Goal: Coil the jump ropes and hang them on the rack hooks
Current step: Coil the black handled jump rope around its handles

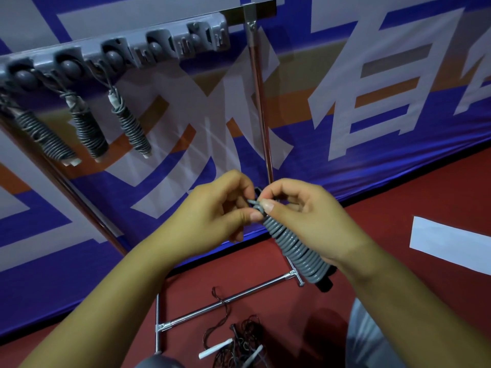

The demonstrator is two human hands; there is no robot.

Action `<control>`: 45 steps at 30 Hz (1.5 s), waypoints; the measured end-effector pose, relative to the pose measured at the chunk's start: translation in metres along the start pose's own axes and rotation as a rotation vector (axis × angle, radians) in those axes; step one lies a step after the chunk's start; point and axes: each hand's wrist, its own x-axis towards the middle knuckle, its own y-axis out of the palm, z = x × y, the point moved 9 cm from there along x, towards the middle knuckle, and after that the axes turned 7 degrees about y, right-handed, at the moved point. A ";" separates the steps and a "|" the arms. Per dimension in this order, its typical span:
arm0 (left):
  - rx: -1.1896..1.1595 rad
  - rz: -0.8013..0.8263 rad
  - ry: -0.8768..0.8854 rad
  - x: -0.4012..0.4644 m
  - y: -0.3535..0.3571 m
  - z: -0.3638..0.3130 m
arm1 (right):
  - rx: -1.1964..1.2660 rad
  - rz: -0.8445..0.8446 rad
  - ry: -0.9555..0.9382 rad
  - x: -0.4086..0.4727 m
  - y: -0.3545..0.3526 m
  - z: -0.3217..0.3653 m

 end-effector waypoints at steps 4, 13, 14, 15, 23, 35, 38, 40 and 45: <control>-0.096 0.064 -0.049 -0.001 0.002 0.002 | 0.073 0.145 0.099 -0.004 0.005 -0.003; -0.254 0.232 -0.162 -0.002 0.016 -0.003 | 0.217 0.171 0.133 -0.012 0.008 -0.007; -0.244 0.227 -0.166 -0.003 0.016 -0.004 | 0.211 0.158 0.128 -0.013 0.008 -0.008; -0.228 0.220 -0.164 -0.003 0.015 -0.005 | 0.204 0.147 0.122 -0.014 0.008 -0.008; -0.053 0.166 -0.066 -0.002 0.010 -0.017 | 0.161 0.109 0.070 -0.017 0.008 -0.005; -0.076 0.035 0.056 -0.007 0.009 -0.031 | -0.022 0.027 -0.142 -0.028 0.005 0.014; -0.188 0.041 -0.010 -0.006 0.010 -0.028 | 0.016 -0.015 -0.157 -0.028 0.004 0.014; -0.300 0.083 -0.069 -0.006 0.012 -0.025 | 0.083 -0.017 -0.095 -0.023 0.003 0.009; -0.225 0.287 -0.115 -0.004 0.012 -0.019 | 0.360 0.072 0.088 -0.013 0.010 -0.004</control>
